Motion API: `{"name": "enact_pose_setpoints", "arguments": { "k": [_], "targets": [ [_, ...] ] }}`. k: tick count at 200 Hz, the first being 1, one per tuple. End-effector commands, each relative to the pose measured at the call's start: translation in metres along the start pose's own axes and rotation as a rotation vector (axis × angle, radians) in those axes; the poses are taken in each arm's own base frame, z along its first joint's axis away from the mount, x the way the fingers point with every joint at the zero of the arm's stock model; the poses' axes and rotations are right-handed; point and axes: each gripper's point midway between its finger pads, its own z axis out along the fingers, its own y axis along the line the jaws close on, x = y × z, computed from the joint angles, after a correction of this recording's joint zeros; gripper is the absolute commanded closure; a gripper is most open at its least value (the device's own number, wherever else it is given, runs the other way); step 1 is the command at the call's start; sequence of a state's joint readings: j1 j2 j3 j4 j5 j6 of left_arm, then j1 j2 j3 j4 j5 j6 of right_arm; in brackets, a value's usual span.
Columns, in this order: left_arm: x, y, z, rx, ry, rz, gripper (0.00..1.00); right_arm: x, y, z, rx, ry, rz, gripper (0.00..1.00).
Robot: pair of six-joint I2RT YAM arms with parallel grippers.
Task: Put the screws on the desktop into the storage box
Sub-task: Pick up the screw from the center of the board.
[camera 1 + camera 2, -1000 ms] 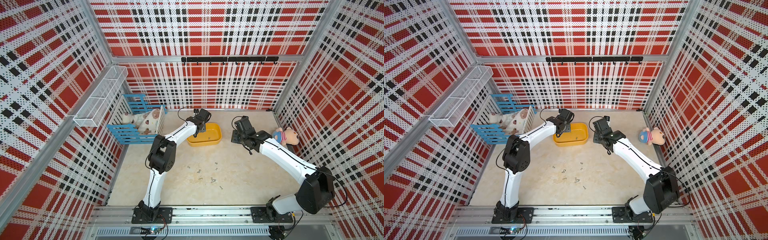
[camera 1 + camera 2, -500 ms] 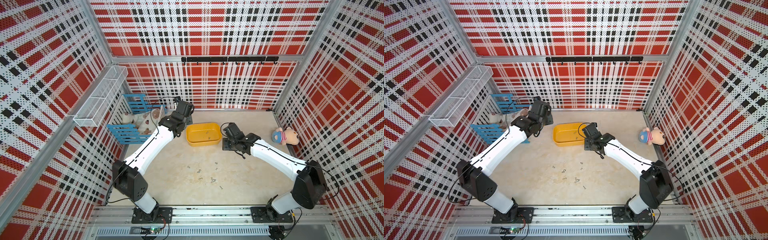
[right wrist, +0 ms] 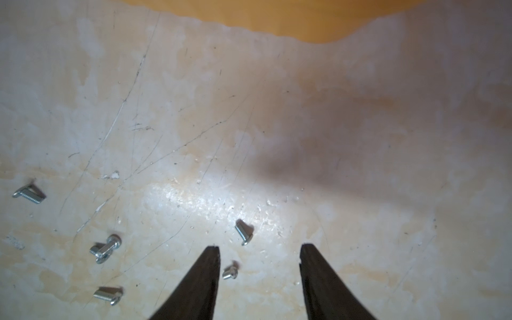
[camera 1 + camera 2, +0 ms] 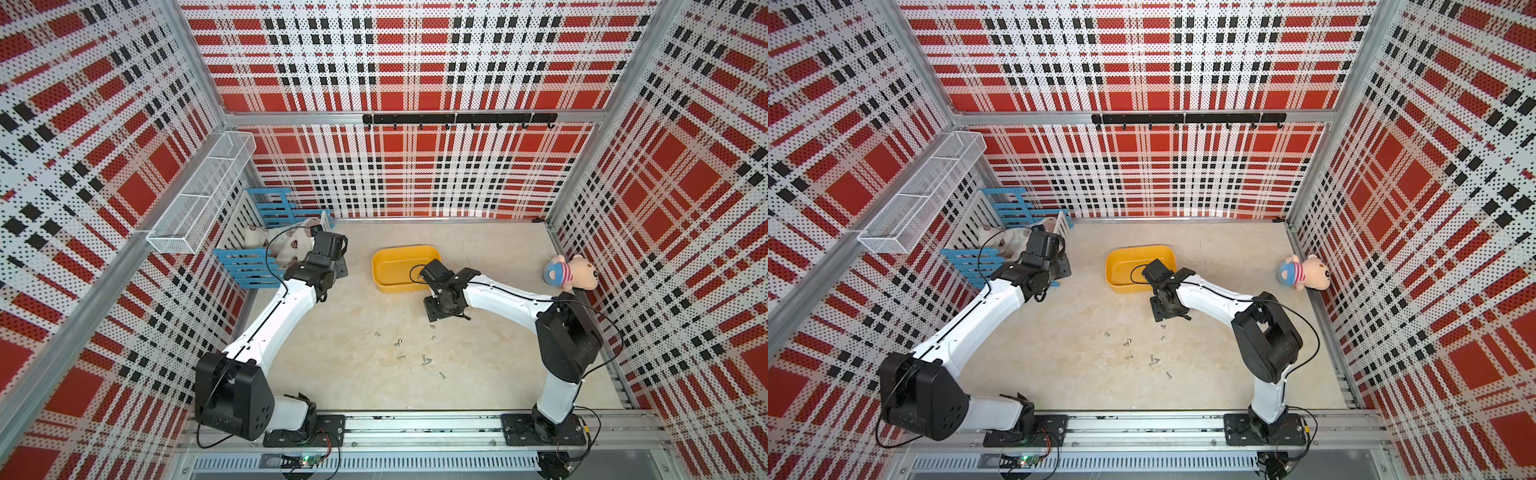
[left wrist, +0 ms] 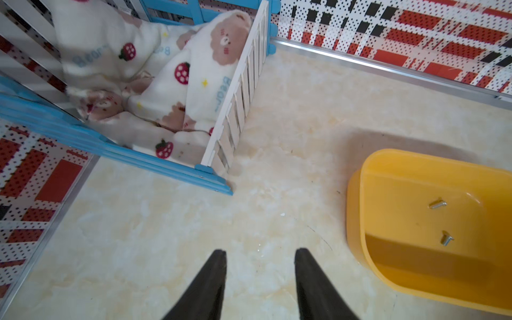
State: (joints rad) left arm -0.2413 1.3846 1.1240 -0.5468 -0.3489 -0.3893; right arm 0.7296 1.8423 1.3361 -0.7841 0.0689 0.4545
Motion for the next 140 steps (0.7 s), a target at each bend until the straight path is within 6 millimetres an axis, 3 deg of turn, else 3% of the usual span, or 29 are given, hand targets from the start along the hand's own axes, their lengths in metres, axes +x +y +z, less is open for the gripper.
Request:
{"name": "enact_pose_setpoints", "arguments": {
  "k": [1,68,140],
  "targets": [
    [-0.01,0.0,0.0,0.048,-0.052,-0.028,0.53,0.008,0.007,0.004,-0.015,0.054,-0.058,0.49],
    [0.012,0.001,0.021,0.055,-0.015,-0.027,0.54,0.027,0.018,0.022,-0.053,0.147,-0.117,0.52],
    [0.014,0.004,0.024,0.044,-0.01,-0.026,0.55,0.03,0.019,0.033,-0.044,0.174,-0.138,0.56]
  ]
}}
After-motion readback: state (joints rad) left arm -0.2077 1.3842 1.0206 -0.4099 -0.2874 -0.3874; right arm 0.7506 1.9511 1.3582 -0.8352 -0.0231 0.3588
